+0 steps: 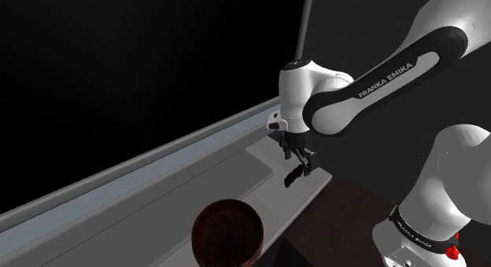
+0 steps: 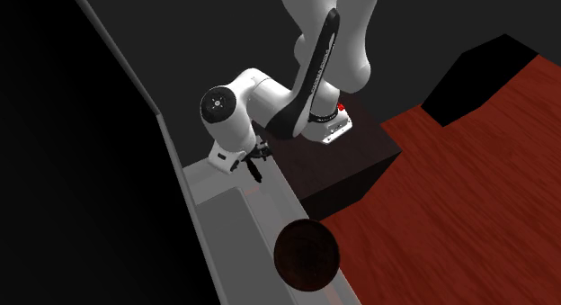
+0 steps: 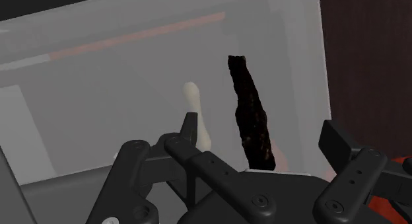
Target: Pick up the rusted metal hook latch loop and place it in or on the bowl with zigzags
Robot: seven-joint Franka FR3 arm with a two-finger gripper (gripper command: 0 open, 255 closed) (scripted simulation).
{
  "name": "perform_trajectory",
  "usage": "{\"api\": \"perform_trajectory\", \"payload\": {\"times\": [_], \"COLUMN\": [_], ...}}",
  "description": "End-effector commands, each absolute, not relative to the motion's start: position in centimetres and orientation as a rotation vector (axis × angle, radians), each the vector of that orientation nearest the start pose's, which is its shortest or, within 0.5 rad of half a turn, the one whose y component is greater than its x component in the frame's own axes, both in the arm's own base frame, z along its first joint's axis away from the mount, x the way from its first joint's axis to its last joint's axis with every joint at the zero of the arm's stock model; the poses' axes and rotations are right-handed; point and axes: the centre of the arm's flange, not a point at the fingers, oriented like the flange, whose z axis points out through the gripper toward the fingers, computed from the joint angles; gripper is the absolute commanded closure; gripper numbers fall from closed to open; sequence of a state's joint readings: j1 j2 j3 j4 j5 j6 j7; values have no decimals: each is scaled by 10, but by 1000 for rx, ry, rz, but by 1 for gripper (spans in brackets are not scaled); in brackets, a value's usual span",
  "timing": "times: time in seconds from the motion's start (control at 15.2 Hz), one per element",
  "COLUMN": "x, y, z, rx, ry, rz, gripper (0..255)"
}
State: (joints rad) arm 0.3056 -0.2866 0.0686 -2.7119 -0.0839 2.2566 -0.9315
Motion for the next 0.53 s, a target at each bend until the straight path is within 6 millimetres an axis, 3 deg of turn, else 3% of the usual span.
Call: {"api": "perform_trajectory", "payload": {"times": [0.0, 0.33, 0.46], "x": [348, 344, 344], "y": [134, 130, 130], "z": [293, 264, 264], "rx": [-2436, -2436, -2436], "ry": [-2011, -2011, -2011], "rz": [290, 290, 290], "gripper": [0, 0, 0]}}
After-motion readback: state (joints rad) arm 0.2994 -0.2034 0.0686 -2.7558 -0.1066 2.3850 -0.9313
